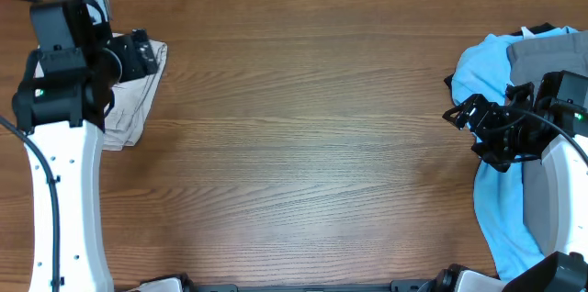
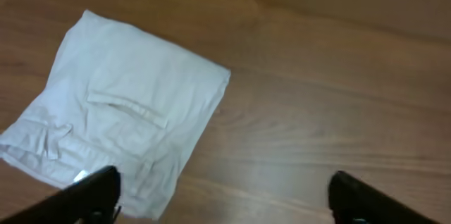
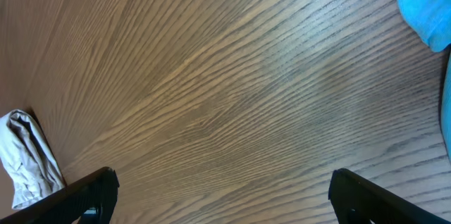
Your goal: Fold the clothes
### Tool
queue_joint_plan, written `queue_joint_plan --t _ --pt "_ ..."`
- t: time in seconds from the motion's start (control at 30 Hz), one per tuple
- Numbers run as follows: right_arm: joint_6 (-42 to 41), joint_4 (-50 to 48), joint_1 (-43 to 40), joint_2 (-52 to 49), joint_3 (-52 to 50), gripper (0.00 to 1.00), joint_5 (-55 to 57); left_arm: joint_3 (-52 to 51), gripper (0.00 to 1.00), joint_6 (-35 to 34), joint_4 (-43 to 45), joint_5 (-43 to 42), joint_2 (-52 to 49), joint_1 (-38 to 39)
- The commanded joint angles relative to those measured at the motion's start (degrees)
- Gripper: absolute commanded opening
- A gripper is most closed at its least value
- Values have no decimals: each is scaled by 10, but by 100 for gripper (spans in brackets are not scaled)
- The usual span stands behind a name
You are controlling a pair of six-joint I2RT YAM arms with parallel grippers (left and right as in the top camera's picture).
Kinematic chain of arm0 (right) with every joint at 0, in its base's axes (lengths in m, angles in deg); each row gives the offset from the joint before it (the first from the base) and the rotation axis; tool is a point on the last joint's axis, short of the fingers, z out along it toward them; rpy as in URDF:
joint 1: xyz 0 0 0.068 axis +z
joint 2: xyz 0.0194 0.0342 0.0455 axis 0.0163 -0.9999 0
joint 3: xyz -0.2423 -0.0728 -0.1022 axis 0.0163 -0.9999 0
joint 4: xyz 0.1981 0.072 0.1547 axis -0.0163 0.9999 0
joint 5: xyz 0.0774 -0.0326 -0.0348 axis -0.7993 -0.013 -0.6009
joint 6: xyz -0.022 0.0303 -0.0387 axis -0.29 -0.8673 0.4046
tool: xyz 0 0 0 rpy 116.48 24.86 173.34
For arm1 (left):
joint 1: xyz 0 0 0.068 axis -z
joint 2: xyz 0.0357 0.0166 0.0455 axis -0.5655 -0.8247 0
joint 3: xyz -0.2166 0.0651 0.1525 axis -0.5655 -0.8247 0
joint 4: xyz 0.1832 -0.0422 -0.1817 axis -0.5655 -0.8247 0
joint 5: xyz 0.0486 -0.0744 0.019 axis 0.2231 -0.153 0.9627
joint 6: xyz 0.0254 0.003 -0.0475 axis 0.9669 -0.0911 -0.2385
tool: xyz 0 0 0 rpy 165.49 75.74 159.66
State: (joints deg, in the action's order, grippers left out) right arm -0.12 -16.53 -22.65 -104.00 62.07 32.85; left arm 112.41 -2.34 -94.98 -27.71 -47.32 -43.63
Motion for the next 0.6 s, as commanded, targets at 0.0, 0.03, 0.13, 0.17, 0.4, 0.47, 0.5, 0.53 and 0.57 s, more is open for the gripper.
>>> queue_joint_plan --t 0.0,0.03,0.13,0.17,0.4,0.47,0.5,0.53,0.57 --pt "3 -3 0 2 7 100 0 1 100 -4 -23 -5 -5 0" --pt "3 -3 0 2 7 100 0 0 100 -4 -28 -5 -6 0" --pt "3 -3 0 2 7 100 0 -2 100 -4 -32 -5 -7 0" --pt "3 -3 0 2 7 100 0 -2 100 -4 -32 -5 -7 0" --pt "3 -3 0 2 7 100 0 -2 100 -4 -32 -5 -7 0" --pt "3 -3 0 2 7 100 0 -2 100 -4 -32 -5 -7 0" --pt "3 -3 0 2 7 100 0 -2 100 -4 -32 -5 -7 0" --pt "3 -3 0 2 7 100 0 -2 100 -4 -32 -5 -7 0" --pt "3 -3 0 2 7 100 0 -2 100 -4 -32 -5 -7 0"
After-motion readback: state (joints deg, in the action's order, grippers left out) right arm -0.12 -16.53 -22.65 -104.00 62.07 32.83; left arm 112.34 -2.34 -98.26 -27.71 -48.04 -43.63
